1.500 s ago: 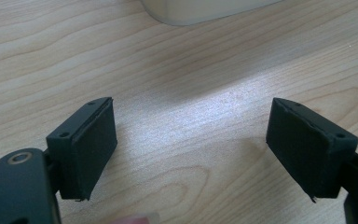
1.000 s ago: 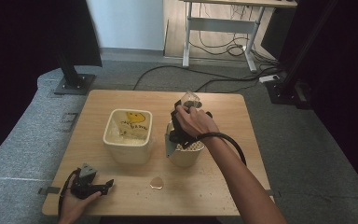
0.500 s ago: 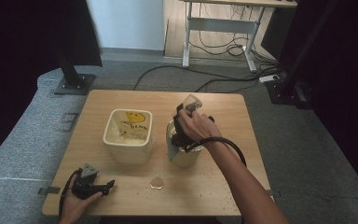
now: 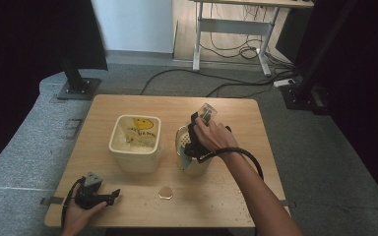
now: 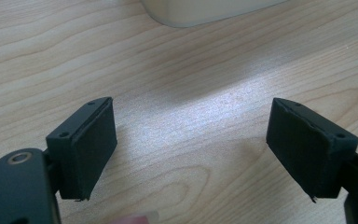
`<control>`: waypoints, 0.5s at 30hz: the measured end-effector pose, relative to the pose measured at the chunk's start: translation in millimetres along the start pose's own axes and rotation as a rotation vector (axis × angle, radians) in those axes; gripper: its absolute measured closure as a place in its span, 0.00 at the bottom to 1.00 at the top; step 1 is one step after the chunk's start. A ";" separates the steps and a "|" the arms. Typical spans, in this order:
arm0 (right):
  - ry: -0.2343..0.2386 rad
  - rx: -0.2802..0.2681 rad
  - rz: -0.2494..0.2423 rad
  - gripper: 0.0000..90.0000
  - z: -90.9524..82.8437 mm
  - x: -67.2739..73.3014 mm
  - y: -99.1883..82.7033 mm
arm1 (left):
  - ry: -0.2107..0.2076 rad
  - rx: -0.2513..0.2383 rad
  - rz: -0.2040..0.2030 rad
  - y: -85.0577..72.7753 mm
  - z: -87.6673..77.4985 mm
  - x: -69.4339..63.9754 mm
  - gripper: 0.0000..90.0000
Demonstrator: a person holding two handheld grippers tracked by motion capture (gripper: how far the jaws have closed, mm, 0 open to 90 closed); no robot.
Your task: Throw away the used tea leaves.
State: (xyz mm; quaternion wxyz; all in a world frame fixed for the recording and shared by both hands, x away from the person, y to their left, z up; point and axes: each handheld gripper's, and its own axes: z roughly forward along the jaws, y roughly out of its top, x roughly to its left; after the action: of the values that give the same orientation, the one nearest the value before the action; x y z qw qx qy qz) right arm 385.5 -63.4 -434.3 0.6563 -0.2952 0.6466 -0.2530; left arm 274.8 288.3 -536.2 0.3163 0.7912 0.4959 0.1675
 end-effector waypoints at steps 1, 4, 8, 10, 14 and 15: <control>0.001 0.005 -0.010 0.51 0.4 0.9 -2.2 | -0.001 -0.001 0.000 -0.2 -0.4 -0.4 0.18; -0.017 0.057 0.035 0.50 4.4 -5.0 -13.8 | -0.002 -0.002 0.000 0.0 -0.7 -0.4 0.18; 0.022 0.025 -0.018 0.50 2.3 5.0 0.2 | 0.000 -0.006 -0.008 0.4 -1.2 0.4 0.18; 0.029 0.036 0.039 0.50 6.2 7.9 0.0 | 0.001 -0.007 -0.009 -0.9 -2.5 2.3 0.18; 0.022 0.034 0.028 0.50 6.2 7.9 -4.9 | -0.005 -0.011 -0.024 -0.7 -3.0 4.2 0.18; 0.021 0.071 0.121 0.50 9.3 0.8 -10.0 | -0.006 -0.013 -0.024 -0.5 -3.3 4.2 0.18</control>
State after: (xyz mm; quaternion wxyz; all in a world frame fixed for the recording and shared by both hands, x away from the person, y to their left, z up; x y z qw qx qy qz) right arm 395.3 -70.4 -427.8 0.6738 -0.2294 0.6606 -0.2388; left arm 274.5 293.3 -534.3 0.3249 0.7836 0.5033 0.1648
